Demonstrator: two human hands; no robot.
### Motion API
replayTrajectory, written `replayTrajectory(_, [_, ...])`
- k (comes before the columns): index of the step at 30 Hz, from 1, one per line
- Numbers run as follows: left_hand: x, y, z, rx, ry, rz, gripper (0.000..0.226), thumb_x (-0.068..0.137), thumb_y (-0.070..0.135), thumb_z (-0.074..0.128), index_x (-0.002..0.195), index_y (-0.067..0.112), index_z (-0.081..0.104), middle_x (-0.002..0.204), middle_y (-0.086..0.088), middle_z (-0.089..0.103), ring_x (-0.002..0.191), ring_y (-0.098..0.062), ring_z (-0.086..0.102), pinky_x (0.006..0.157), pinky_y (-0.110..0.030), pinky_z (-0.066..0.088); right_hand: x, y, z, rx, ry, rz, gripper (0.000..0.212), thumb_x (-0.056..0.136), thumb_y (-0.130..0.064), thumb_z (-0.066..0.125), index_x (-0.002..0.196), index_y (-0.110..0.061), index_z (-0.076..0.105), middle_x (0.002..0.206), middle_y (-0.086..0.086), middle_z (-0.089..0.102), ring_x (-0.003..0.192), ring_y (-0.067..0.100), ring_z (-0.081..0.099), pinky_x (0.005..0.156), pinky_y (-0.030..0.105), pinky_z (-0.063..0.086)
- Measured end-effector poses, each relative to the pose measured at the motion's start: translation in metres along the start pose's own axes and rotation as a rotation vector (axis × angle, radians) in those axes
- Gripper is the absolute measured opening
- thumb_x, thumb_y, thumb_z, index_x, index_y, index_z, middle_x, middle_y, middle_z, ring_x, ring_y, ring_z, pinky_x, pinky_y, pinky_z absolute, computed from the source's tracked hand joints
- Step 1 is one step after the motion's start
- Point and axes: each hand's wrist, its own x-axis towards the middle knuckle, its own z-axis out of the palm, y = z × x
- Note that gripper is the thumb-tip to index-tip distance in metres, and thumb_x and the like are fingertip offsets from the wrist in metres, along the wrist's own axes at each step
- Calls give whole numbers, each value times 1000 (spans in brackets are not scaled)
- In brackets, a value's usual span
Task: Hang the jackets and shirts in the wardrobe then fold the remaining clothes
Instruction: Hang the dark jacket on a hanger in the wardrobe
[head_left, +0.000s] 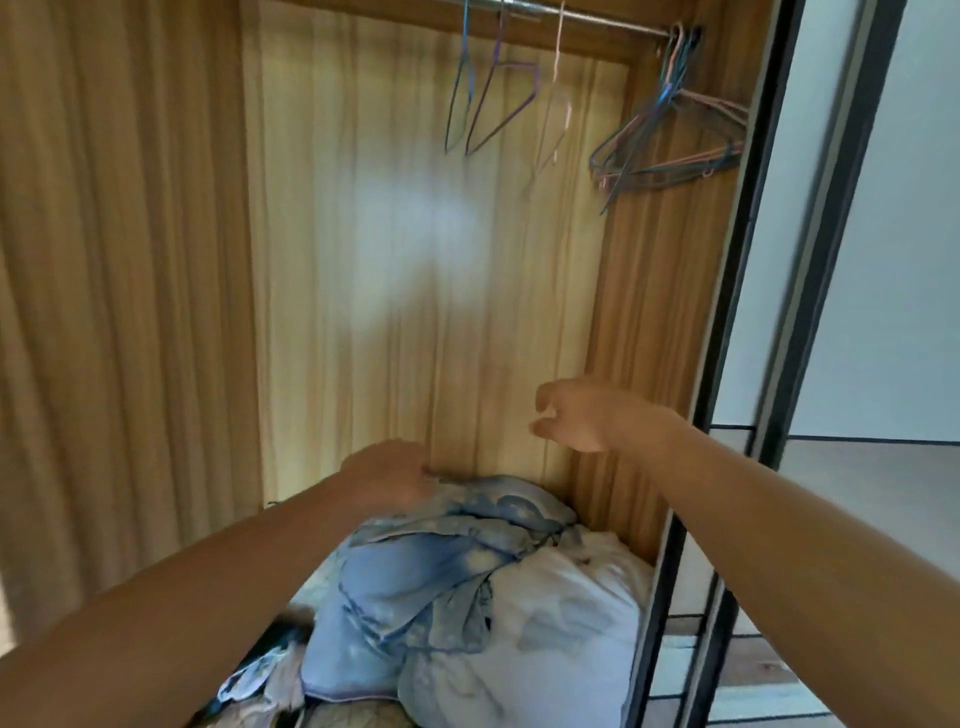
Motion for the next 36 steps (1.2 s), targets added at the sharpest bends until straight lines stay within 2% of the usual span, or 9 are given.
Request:
replayTrajectory(4, [-49,-64,4,-5,-73,-170,58,101,46,48,152,19,40,159,-4,37,144,-23,37,115,-34,34,24,-65,27,-9,-143,-98,41,101,-45,50,123,-13,63,124,5,61,111,25,58,91,36,49])
replayTrajectory(8, [-94,-118,10,9,-83,-315,66,103,47,46,158,17,26,165,-3,23,150,-22,24,118,-30,24,41,-125,47,-16,-198,-211,36,98,-43,49,90,-12,67,93,2,65,89,22,63,82,38,53])
replayTrajectory(12, [-146,-149,4,44,-31,-455,62,101,46,48,154,17,35,161,-3,33,147,-22,33,115,-33,31,47,-176,58,15,-221,-346,48,101,-48,50,123,-7,60,120,6,59,113,28,57,98,39,48])
replayTrajectory(15, [-184,-165,0,72,-17,-574,57,99,43,47,149,17,42,154,-3,44,140,-22,43,112,-37,40,41,-208,61,65,-249,-442,53,103,-47,50,135,-6,55,135,11,56,122,28,54,101,35,46])
replayTrajectory(20, [-262,-171,8,83,15,-802,55,98,47,49,145,19,48,150,-1,49,136,-23,48,109,-38,44,25,-255,71,122,-256,-646,44,99,-46,57,121,-9,64,125,12,63,114,27,60,95,36,49])
replayTrajectory(24, [-337,-158,29,49,38,-1012,42,96,44,53,131,21,60,129,2,63,103,-11,55,80,-24,44,1,-300,91,137,-273,-805,35,95,-51,59,111,-20,59,109,0,61,97,19,61,83,36,53])
replayTrajectory(26, [-379,-149,40,40,29,-1126,42,96,45,53,131,22,59,130,2,63,104,-13,56,81,-26,42,-22,-329,100,122,-297,-896,36,96,-49,59,116,-20,58,110,-1,59,97,18,58,75,33,49])
replayTrajectory(31, [-503,-128,60,6,2,-1407,43,94,42,53,133,22,57,131,1,61,121,-22,57,94,-36,50,-93,-416,113,57,-314,-1140,46,96,-50,58,132,-20,56,128,2,59,108,22,59,94,39,52])
replayTrajectory(36, [-629,-110,75,-53,0,-1626,45,95,42,52,134,20,55,132,-3,59,121,-25,56,97,-40,51,-182,-517,118,-42,-284,-1410,49,95,-54,56,134,-24,55,134,2,57,110,22,57,84,34,48])
